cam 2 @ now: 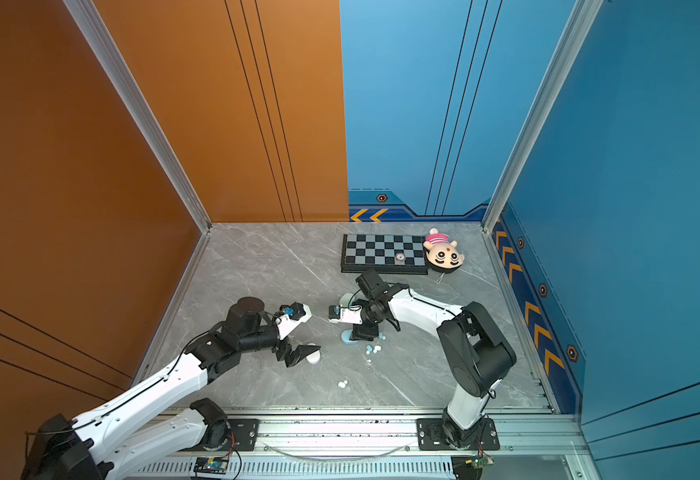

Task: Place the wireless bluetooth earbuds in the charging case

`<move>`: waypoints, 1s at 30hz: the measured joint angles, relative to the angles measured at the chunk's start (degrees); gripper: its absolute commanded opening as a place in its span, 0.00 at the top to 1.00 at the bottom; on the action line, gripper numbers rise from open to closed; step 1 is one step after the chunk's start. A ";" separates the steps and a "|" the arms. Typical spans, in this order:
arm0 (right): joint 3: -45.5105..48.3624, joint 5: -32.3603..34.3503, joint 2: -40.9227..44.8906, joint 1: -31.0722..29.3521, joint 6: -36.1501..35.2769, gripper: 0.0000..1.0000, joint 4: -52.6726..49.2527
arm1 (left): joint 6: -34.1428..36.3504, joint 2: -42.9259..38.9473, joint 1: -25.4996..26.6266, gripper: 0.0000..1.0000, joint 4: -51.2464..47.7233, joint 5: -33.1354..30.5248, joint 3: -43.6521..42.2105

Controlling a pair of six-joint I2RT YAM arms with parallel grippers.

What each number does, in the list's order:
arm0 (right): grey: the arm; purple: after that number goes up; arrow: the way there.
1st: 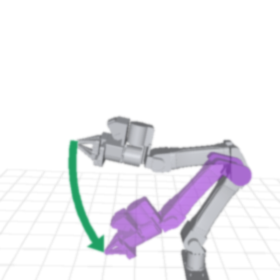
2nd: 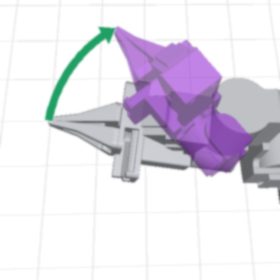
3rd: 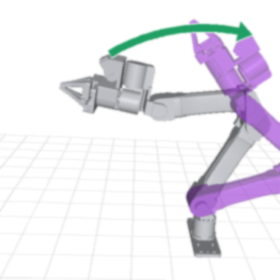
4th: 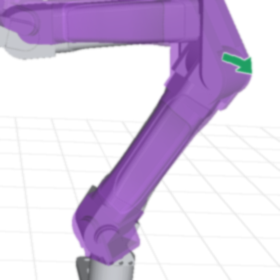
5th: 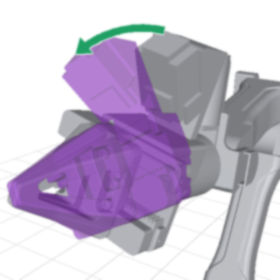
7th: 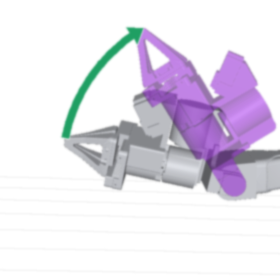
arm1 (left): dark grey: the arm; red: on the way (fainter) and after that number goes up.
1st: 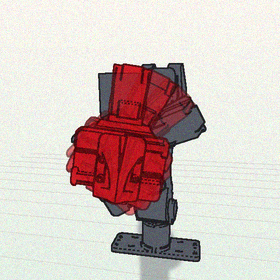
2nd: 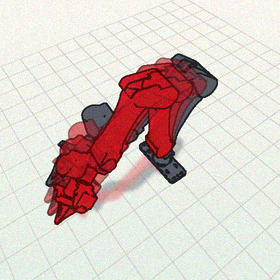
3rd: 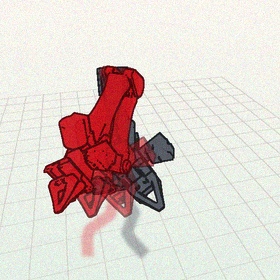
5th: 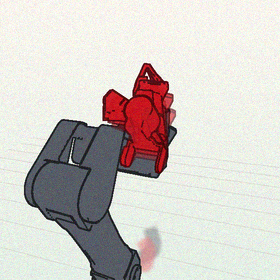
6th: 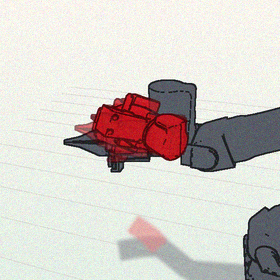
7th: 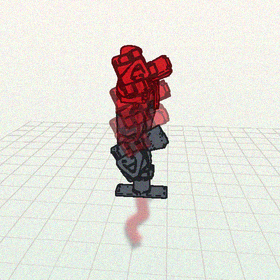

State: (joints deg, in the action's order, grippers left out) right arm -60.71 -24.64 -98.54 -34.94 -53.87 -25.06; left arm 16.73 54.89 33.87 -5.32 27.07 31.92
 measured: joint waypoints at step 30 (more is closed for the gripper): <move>-0.33 3.98 -3.39 -3.34 -2.93 0.53 -1.49 | 0.00 0.72 0.00 0.04 0.87 -1.33 0.00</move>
State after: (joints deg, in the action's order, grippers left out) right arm -61.04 -20.67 -101.93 -38.28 -56.80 -26.55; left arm 16.73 55.61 33.87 -4.45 25.74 31.92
